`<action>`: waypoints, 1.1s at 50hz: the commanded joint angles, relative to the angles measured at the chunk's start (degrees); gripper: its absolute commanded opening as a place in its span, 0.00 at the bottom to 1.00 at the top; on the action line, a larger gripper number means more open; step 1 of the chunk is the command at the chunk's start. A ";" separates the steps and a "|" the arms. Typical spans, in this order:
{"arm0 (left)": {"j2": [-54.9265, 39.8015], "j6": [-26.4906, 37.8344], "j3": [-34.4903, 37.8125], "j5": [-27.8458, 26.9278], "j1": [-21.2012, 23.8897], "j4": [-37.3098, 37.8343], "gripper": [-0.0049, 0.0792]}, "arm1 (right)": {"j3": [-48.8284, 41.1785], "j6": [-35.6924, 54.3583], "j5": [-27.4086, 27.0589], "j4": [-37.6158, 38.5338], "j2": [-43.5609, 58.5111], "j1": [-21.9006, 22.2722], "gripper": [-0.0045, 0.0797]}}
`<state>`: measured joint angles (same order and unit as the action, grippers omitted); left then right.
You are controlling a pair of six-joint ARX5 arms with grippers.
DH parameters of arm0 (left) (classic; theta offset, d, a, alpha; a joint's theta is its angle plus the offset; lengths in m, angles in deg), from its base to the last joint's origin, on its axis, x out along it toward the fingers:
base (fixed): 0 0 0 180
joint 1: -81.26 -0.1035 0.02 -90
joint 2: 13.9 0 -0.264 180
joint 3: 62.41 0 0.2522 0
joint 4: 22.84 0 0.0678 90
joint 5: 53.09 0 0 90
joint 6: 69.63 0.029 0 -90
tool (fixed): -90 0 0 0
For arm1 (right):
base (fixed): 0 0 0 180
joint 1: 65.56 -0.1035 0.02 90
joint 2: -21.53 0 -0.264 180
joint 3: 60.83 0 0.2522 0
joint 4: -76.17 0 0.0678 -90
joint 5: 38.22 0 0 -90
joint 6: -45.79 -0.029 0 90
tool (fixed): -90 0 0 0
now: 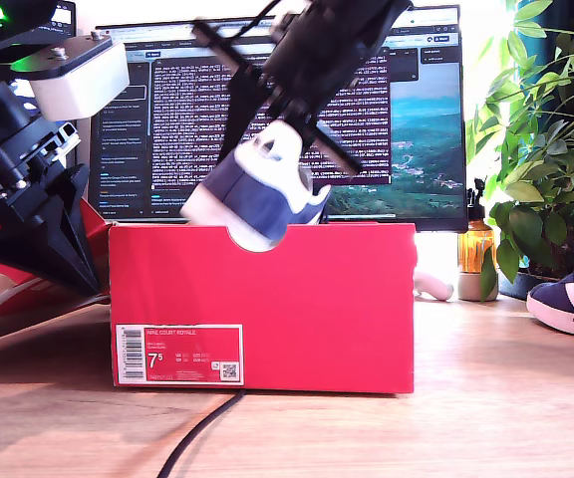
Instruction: Pack the blue shoes by picking the first shoe and placing it inside the red shoebox, left side, then picking and rotating the second shoe and placing it in the shoebox
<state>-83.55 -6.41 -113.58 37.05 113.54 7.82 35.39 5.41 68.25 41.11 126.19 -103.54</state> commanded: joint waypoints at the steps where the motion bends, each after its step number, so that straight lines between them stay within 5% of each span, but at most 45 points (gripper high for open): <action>1: -0.68 0.28 -0.13 0.39 0.00 -1.57 0.04 | 1.36 -0.20 -0.42 1.92 1.01 0.00 0.04; 55: -0.68 0.28 -0.13 0.57 0.00 -1.70 0.04 | 1.36 -0.13 -2.97 5.60 8.15 -3.58 0.04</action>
<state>-83.55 -6.39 -113.58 37.33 113.54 7.54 35.39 4.93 65.30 45.26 133.97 -106.38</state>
